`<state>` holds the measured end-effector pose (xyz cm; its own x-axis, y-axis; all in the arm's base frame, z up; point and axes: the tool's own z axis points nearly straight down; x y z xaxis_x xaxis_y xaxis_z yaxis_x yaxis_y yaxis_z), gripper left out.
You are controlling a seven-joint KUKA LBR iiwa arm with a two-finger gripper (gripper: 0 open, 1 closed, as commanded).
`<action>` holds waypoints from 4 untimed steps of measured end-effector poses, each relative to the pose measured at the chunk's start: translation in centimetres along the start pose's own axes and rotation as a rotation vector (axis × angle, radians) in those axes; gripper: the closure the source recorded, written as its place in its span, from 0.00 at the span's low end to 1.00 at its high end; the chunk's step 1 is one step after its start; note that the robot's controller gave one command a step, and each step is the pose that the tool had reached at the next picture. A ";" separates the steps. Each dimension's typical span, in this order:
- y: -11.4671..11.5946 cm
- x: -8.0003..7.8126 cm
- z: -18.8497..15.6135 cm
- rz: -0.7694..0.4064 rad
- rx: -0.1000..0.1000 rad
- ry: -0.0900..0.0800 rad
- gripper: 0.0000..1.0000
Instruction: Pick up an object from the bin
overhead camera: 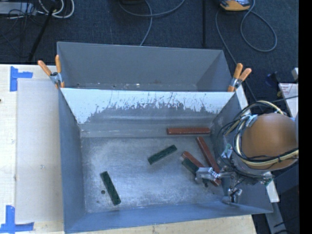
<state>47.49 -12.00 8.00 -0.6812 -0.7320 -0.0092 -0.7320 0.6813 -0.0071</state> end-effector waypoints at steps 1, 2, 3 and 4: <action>-3.2 -6.2 1.1 -0.003 -0.006 0.004 0.00; -6.9 -10.6 1.2 -0.006 -0.006 0.006 0.00; -10.2 -7.9 1.3 0.033 -0.035 0.000 0.00; -10.6 -7.6 1.1 0.030 -0.019 0.001 1.00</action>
Offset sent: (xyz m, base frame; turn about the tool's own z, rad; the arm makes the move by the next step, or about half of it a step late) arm 0.0629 0.0210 -0.0100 -0.0059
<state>60.46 -13.70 7.00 -0.7028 -0.7114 -0.0081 -0.7114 0.7027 0.0118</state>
